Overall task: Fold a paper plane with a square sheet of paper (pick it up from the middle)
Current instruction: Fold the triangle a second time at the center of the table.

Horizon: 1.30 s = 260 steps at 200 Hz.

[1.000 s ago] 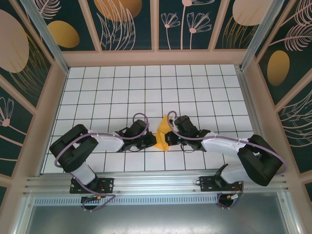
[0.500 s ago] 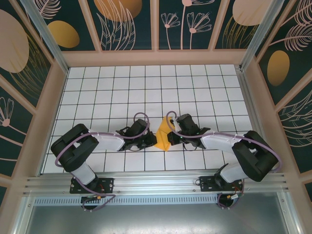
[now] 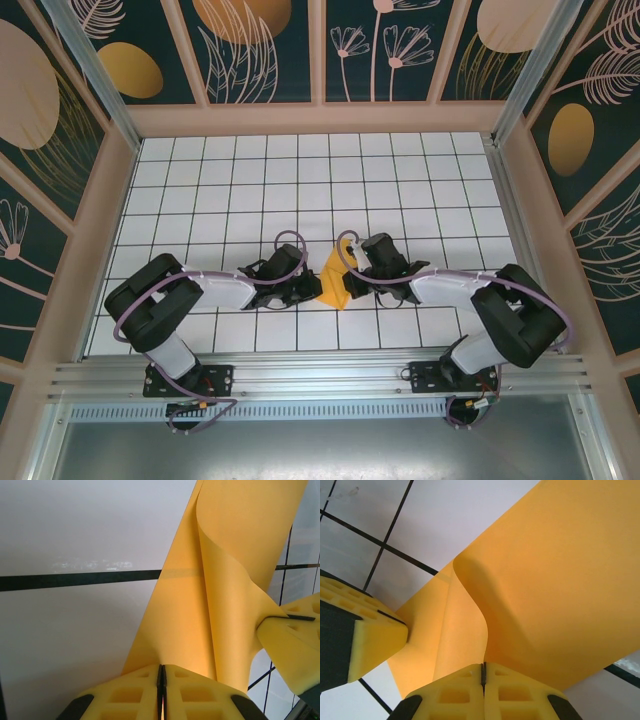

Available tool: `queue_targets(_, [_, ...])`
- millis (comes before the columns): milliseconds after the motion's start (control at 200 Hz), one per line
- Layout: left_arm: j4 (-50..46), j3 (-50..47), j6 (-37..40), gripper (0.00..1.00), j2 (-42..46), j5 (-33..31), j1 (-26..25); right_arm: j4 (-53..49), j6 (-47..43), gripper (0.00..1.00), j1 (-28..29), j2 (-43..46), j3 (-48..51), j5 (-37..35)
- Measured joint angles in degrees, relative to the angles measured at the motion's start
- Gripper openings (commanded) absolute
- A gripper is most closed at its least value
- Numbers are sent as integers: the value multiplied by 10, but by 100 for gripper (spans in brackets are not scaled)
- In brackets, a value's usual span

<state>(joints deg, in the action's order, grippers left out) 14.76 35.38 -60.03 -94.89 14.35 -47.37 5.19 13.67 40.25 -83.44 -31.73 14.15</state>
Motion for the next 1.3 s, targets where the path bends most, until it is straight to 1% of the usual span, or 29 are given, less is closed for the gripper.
queue_targets(430, [0,1,2,12,-1,0,0,5,-18,9,-1,-19,-1,-9])
queue_targets(1301, [0,3,4,11,-4,0,0,9,-28,10,-1,-18,-2,-21])
